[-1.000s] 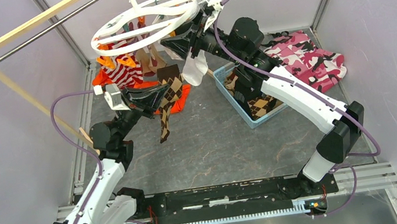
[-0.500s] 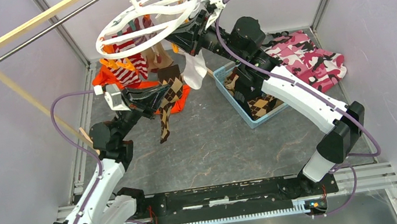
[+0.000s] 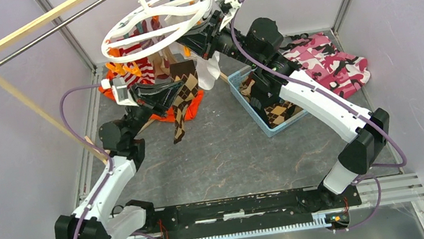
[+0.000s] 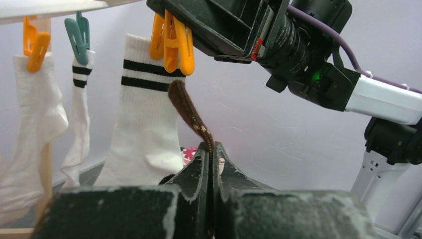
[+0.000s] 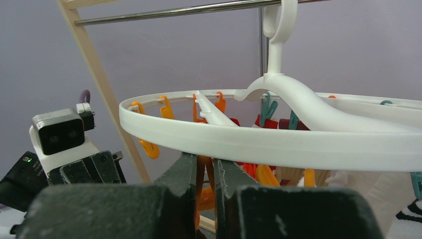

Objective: Clip the socks to the hanger
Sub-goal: Clamp the sock onto the hanger.

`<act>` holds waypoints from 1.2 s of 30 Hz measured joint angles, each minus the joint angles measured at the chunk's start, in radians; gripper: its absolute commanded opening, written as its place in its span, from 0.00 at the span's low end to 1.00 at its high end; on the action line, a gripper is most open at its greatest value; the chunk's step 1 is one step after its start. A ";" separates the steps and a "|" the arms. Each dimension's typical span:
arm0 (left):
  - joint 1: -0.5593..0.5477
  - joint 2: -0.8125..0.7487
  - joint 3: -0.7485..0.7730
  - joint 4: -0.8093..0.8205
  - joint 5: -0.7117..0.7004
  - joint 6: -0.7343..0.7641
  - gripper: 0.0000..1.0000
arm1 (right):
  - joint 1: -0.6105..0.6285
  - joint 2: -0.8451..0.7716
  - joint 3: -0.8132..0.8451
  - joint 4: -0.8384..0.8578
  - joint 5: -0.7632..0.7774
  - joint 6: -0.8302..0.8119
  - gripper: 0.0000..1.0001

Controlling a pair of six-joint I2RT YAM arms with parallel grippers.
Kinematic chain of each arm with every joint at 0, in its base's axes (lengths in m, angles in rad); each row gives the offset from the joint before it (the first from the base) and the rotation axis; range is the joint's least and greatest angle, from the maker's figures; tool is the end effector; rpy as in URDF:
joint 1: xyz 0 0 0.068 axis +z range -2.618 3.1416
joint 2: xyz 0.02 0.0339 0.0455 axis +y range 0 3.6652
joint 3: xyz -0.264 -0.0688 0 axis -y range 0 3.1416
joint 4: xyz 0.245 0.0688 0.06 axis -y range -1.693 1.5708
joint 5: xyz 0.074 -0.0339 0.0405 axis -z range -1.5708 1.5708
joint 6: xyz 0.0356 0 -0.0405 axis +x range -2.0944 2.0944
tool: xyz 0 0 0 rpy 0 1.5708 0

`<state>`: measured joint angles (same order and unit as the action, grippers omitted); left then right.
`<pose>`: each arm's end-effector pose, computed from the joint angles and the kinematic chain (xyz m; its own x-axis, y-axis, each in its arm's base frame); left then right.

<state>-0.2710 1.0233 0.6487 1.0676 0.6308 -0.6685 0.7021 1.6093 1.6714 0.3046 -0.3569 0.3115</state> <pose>0.1982 -0.0769 0.3707 0.0781 -0.5412 -0.8373 0.8942 0.4093 -0.1812 0.2754 0.2492 0.4909 -0.0012 0.3751 -0.9270 -0.8969 0.4095 0.1669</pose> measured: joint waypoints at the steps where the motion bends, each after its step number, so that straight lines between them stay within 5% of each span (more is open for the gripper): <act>1: 0.000 0.009 0.000 0.011 0.000 -0.013 0.02 | 0.000 0.000 0.000 0.000 0.000 0.002 0.01; 36: -0.002 0.167 0.092 0.180 0.083 -0.176 0.02 | 0.000 0.000 0.000 0.010 -0.027 0.056 0.00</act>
<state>-0.2726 1.1900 0.7403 1.2472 0.7136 -0.8448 0.7017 1.6093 1.6714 0.3145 -0.3843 0.3679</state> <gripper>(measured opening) 0.045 0.109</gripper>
